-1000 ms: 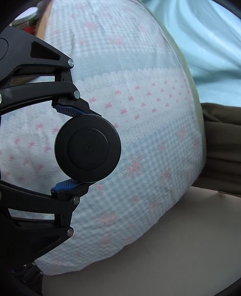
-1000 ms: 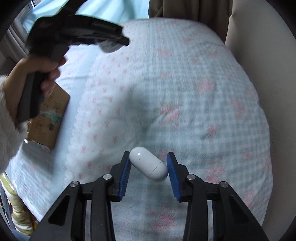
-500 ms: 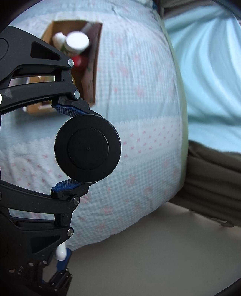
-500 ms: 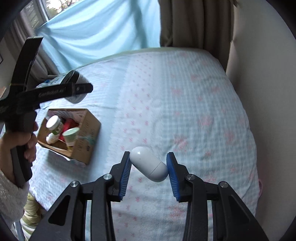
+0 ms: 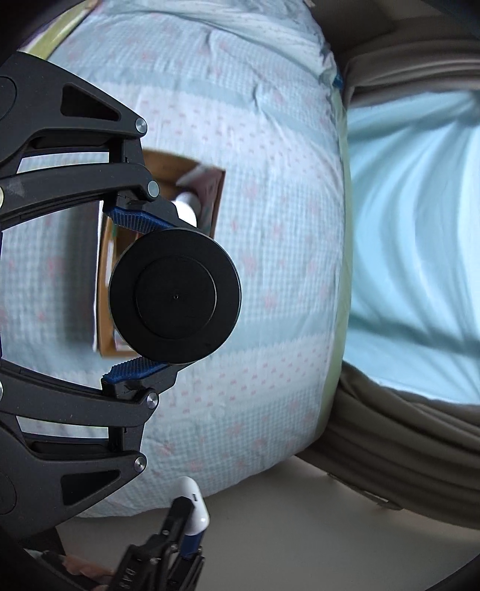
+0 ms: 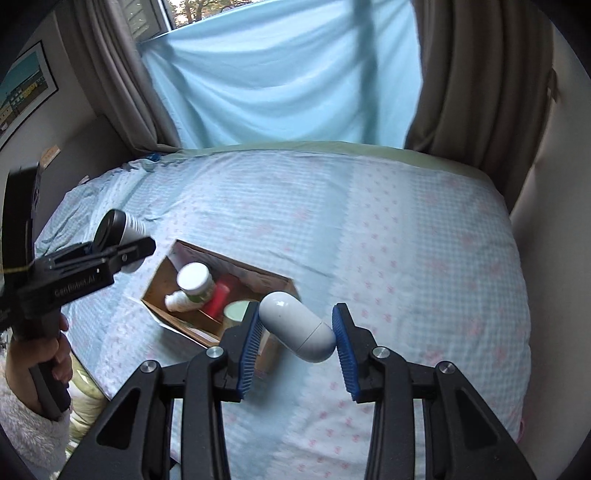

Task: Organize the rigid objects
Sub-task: 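Carry the black jar and earbud case into the box and open both tools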

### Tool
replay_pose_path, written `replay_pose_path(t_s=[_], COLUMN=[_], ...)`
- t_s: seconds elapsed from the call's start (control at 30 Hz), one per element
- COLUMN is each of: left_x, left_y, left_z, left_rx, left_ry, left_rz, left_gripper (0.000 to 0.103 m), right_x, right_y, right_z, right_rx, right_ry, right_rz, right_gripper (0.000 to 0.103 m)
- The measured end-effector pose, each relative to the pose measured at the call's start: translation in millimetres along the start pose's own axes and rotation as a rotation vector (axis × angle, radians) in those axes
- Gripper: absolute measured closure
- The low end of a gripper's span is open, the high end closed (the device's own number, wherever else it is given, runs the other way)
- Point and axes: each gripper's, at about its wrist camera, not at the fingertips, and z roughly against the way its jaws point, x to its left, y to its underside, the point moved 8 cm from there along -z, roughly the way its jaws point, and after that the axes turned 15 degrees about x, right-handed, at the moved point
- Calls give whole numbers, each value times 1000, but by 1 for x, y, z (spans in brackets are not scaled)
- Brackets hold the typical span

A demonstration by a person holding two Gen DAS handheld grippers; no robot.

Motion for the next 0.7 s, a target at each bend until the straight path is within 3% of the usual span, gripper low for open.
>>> replay_pose_path(t_s=[0.37,0.7], left_x=[128,159], left_y=[-6,-9], left_z=[-49,-132], left_rx=[140,254], left_ry=[20,46], left_rz=[-85,-175], left_gripper=[50,50], right_x=[105,133], right_y=[-55,-76], right_z=[-68,-152], right_rx=[34,140], right_ry=[-41,-47], right_rz=[-144,-237], right_gripper=[67,67])
